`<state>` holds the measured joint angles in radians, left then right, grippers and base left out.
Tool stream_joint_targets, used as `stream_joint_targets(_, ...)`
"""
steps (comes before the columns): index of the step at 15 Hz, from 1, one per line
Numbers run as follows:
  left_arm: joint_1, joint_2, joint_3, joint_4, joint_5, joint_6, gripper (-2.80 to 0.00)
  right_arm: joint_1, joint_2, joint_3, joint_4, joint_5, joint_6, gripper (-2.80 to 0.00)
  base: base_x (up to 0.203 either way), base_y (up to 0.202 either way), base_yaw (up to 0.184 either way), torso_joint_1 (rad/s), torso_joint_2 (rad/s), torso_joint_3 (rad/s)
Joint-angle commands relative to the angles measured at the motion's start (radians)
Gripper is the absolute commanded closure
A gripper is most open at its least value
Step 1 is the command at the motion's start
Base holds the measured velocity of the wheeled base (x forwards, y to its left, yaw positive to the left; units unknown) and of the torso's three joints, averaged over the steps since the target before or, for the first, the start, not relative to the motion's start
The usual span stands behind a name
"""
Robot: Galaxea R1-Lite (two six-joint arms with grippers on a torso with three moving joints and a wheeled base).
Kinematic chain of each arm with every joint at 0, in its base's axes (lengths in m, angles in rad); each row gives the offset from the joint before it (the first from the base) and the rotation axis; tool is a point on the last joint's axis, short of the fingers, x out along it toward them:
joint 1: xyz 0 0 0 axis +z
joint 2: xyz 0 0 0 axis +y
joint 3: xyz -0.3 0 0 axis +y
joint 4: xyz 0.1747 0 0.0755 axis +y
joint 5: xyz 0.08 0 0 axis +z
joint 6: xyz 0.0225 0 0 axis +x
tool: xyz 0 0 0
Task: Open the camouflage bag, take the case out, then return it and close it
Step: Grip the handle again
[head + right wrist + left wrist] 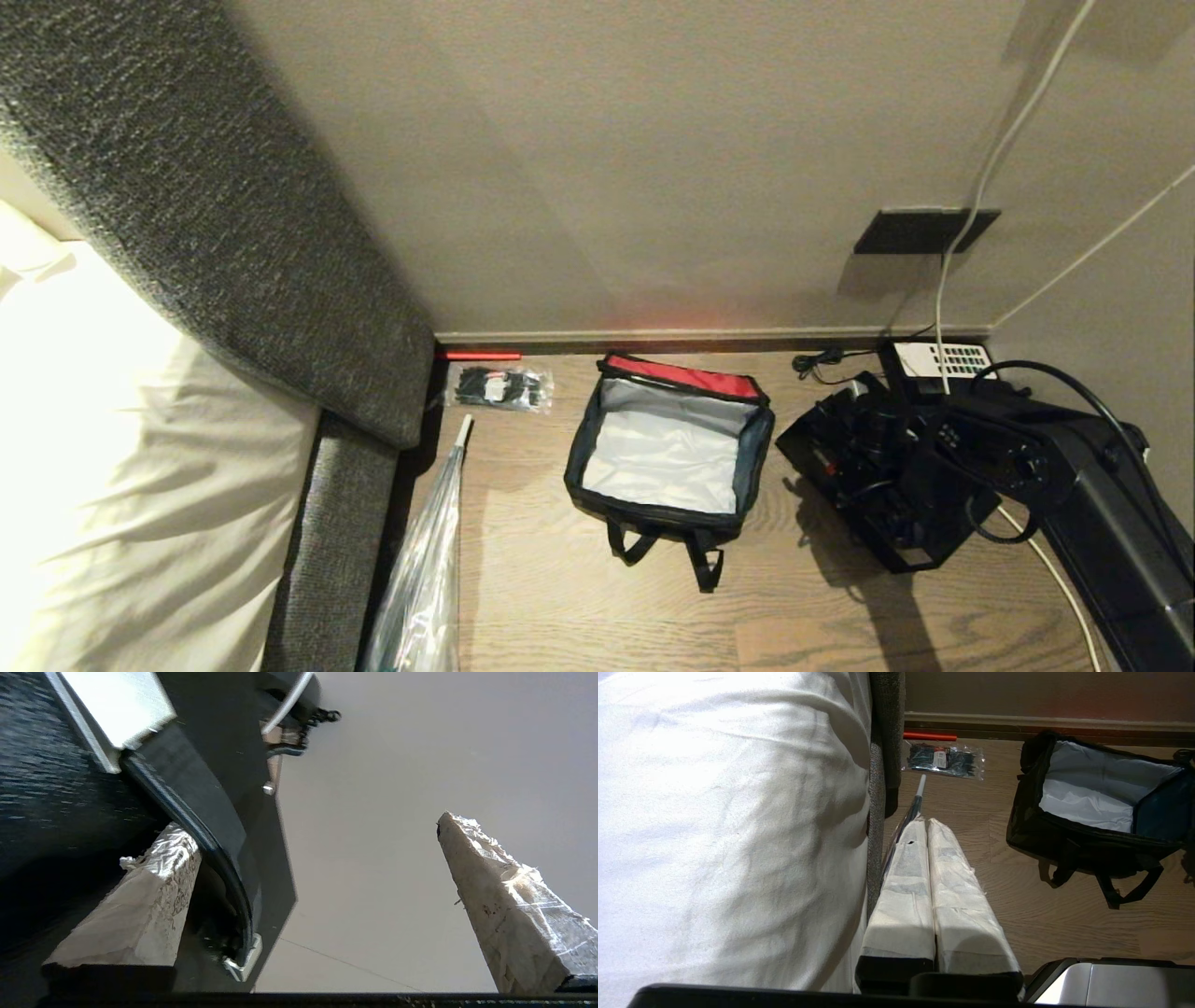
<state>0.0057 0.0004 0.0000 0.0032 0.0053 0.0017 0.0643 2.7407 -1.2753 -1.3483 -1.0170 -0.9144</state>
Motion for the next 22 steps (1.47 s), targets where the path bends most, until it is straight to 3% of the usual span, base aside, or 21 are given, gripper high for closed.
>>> stream_joint_targets(1,0.0,-0.002,0.002,0.0,0.001,0.0,0.0,-0.012,-0.019,-0.006,-0.011,-0.011,-0.015,-2.8,0.0,0.0,0.0,0.0,0.0,0.0)
stream_joint_targets(9,0.0,-0.002,0.003,0.0,0.001,0.0,0.0,-0.049,-0.053,-0.058,0.121,-0.023,-0.028,-2.8,0.0,0.0,0.0,0.0,0.0,0.0)
stream_joint_targets(17,0.0,-0.002,0.003,0.0,0.001,0.0,0.0,-0.049,-0.011,0.028,0.122,-0.017,-0.055,-2.8,0.0,0.0,0.0,0.0,0.0,0.0)
stream_joint_targets(22,0.0,-0.002,0.002,0.0,0.001,0.0,0.0,-0.049,0.054,-0.097,0.12,-0.048,-0.055,-2.8,0.0,0.0,0.0,0.0,0.0,0.0)
